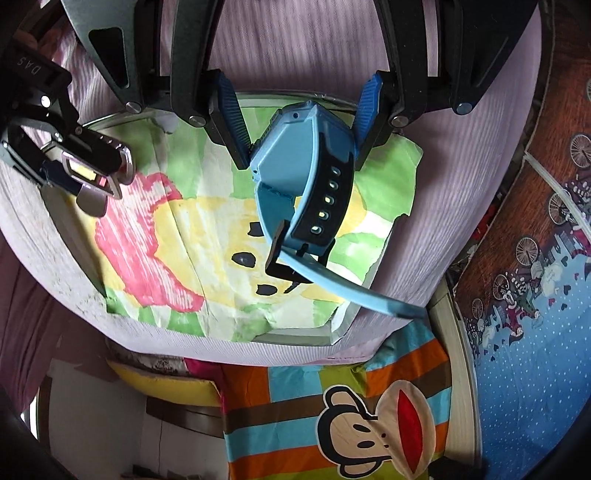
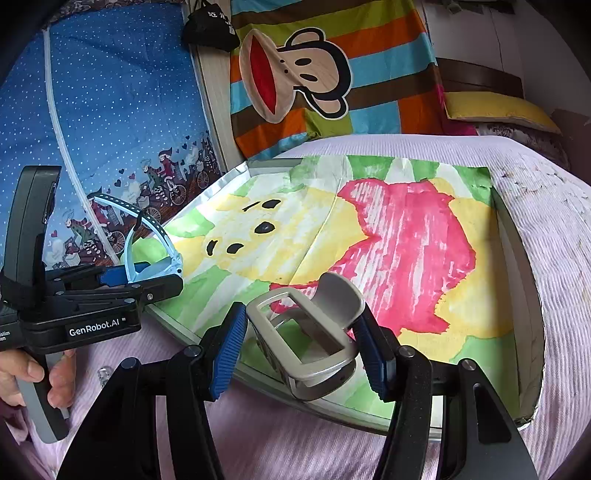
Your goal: Organize jewelry
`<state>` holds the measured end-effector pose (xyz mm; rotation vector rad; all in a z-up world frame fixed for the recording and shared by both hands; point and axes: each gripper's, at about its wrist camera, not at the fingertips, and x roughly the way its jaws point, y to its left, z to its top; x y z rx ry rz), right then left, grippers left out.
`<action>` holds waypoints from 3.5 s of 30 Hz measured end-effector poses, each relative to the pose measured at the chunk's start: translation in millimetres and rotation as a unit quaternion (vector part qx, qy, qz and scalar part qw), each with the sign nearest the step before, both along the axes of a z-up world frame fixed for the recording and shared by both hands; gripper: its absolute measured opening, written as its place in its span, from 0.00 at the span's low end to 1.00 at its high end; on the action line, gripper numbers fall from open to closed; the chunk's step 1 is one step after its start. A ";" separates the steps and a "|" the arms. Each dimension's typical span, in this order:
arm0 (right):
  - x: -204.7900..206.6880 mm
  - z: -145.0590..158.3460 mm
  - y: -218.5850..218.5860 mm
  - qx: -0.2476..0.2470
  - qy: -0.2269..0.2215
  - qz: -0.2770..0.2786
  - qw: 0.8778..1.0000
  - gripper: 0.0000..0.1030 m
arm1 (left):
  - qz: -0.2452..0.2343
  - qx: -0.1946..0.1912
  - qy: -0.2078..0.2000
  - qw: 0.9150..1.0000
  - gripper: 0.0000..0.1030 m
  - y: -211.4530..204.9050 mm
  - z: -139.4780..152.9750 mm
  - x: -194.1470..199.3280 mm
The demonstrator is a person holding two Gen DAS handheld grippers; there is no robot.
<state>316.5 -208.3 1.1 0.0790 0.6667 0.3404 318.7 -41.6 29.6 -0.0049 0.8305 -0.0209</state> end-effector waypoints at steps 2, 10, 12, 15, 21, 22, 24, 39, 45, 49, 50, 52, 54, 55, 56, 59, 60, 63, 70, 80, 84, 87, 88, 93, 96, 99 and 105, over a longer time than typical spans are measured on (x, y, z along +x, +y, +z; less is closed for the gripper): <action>0.6 0.5 -2.2 -0.002 -0.002 -0.001 1.000 0.52 | 0.002 0.007 0.000 1.000 0.49 -2.1 0.9 1.2; -15.8 13.6 -15.5 0.004 -0.041 -0.026 0.999 0.62 | 0.007 -0.030 -0.038 0.999 0.72 3.5 10.5 -13.2; -28.5 21.4 -18.3 0.004 -0.065 -0.034 0.997 0.65 | 0.009 -0.040 -0.068 0.997 0.74 6.8 18.6 -25.9; -51.2 33.4 -21.8 0.009 -0.100 -0.042 0.994 0.71 | 0.014 -0.060 -0.102 0.993 0.78 12.2 28.5 -45.2; -98.5 55.4 -24.8 0.010 -0.150 -0.053 0.987 0.84 | 0.042 -0.096 -0.175 0.979 0.97 27.7 43.9 -94.3; -107.1 59.2 -25.3 0.010 -0.157 -0.056 0.986 0.88 | 0.044 -0.097 -0.181 0.978 0.98 28.5 45.8 -97.8; -123.1 64.8 -24.0 0.005 -0.168 -0.057 0.984 0.89 | 0.051 -0.098 -0.199 0.974 1.00 31.6 48.1 -116.4; -205.0 46.7 -13.6 0.006 -0.135 -0.056 0.989 0.95 | 0.006 -0.049 -0.208 0.977 1.00 34.4 23.8 -203.5; -202.2 20.5 -14.4 -0.022 -0.068 -0.065 0.995 0.95 | -0.018 -0.032 -0.165 0.986 1.00 35.3 4.4 -212.7; -195.0 8.2 -12.3 -0.032 -0.034 -0.056 0.997 0.95 | -0.040 -0.031 -0.128 0.991 1.00 34.7 -7.4 -208.4; -192.6 5.0 -10.9 -0.033 -0.024 -0.051 0.998 0.95 | -0.046 -0.031 -0.117 0.992 1.00 33.7 -10.1 -206.6; -188.5 -2.1 -7.2 -0.033 -0.004 -0.043 0.999 0.94 | -0.058 -0.030 -0.094 0.993 1.00 31.1 -15.3 -203.7; -184.7 -8.9 -6.7 -0.020 0.015 -0.039 0.999 0.93 | -0.069 -0.033 -0.076 0.994 1.00 27.5 -19.6 -201.7; -182.4 -12.6 -8.1 -0.013 0.025 -0.038 0.999 0.90 | -0.074 -0.036 -0.070 0.994 1.00 26.0 -20.8 -200.7; -181.3 -14.7 -8.5 -0.011 0.029 -0.037 0.999 0.88 | -0.078 -0.041 -0.065 0.994 1.00 25.3 -21.4 -199.5; -178.4 -18.4 -10.4 -0.002 0.037 -0.036 0.999 0.80 | -0.089 -0.056 -0.051 0.993 1.00 23.7 -22.2 -196.0; -176.8 -19.2 -12.0 0.006 0.039 -0.036 0.999 0.76 | -0.093 -0.062 -0.048 0.993 1.00 23.5 -22.7 -195.1; -172.6 -23.2 -14.1 0.023 0.049 -0.034 0.998 0.64 | -0.100 -0.075 -0.035 0.991 0.97 20.6 -22.3 -190.4; -166.9 -26.8 -9.7 0.030 0.051 -0.029 0.998 0.43 | -0.099 -0.126 0.012 0.987 0.69 16.2 -25.4 -172.1; -158.3 -35.4 -17.3 0.071 0.073 -0.039 0.994 0.32 | -0.057 -0.194 0.077 0.976 0.31 14.8 -34.5 -144.0; -158.7 -37.4 -20.7 0.093 0.078 -0.040 0.992 0.17 | -0.051 -0.201 0.086 0.974 0.12 15.6 -35.9 -143.9; -159.4 -37.6 -22.1 0.108 0.079 -0.039 0.990 0.06 | -0.045 -0.209 0.088 0.973 0.06 21.0 -36.3 -147.0; -159.5 -36.9 -22.1 0.108 0.077 -0.038 0.990 0.04 | -0.045 -0.210 0.088 0.973 0.05 22.5 -35.8 -147.4; -167.3 -19.1 -18.2 0.084 0.036 -0.031 0.995 0.02 | -0.049 -0.201 0.070 0.976 0.03 28.9 -23.5 -155.1; -170.9 -7.0 -19.5 0.077 0.014 -0.026 0.997 0.02 | -0.056 -0.198 0.063 0.977 0.03 31.1 -13.7 -158.8; -173.0 1.3 -20.8 0.074 -0.003 -0.024 0.997 0.02 | -0.057 -0.198 0.062 0.977 0.03 31.8 -8.4 -159.1; -172.8 3.8 -29.1 0.091 -0.005 -0.029 0.995 0.02 | -0.061 -0.203 0.047 0.976 0.02 32.5 1.2 -162.4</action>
